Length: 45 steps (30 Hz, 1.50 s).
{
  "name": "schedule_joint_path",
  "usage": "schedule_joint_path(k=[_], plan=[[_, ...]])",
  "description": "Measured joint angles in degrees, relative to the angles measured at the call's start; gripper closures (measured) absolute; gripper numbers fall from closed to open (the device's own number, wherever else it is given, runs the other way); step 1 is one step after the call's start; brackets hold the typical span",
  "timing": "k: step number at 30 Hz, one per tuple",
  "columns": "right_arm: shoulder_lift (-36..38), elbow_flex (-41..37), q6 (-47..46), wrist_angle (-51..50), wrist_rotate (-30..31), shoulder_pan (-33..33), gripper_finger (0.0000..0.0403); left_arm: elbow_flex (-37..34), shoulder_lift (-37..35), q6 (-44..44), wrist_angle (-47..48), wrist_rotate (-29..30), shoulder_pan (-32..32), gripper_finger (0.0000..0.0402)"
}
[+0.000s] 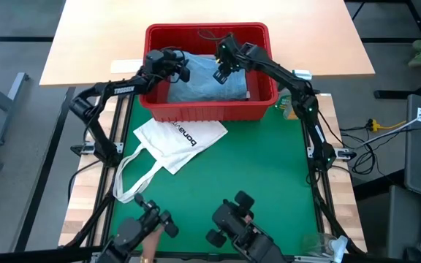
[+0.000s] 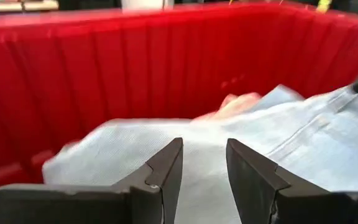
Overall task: Fold laundry
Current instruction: Put the stacked clothing into the red laundry bin, then return to Home Position
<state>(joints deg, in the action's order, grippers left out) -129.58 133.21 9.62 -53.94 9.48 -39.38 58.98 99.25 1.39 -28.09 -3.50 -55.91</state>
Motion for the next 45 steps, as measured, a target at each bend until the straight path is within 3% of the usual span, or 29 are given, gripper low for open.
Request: schedule_joint_path(k=[9, 18, 25, 33, 37, 40, 45], plan=[[-0.6, -7.1, -3.7, 4.2, 0.5, -1.9, 0.0276, 1.4, 6.2, -1.0, -3.1, -0.3, -3.8, 0.0282], [-0.4, -19.5, -3.8, 20.7, 0.0, -4.2, 0.0276, 4.9, 7.0, -6.7, 3.4, -0.2, -4.5, 0.0282], [0.0, -16.4, -3.5, 16.9, -0.1, -4.1, 0.0276, 4.9, 5.5, 0.7, 3.9, -3.9, -4.4, 0.0282], [2.0, 1.8, -3.4, 2.6, -1.5, -4.2, 0.0276, 4.9, -7.9, 4.1, 4.5, -10.1, -4.4, 0.0282], [11.1, -4.7, -3.1, 4.7, -4.4, -3.6, 0.0276, 5.0, -18.0, 0.9, 9.3, -10.2, -4.3, 0.0282], [16.5, -4.9, -2.4, 1.5, -5.6, -2.9, 0.0276, 5.0, -26.0, -4.5, 16.5, -9.4, -4.3, 0.0283], [22.8, -5.0, -1.5, -4.5, -8.1, 0.2, 0.0276, 5.0, -38.5, -6.0, 32.6, -11.4, -4.2, 0.0307]])
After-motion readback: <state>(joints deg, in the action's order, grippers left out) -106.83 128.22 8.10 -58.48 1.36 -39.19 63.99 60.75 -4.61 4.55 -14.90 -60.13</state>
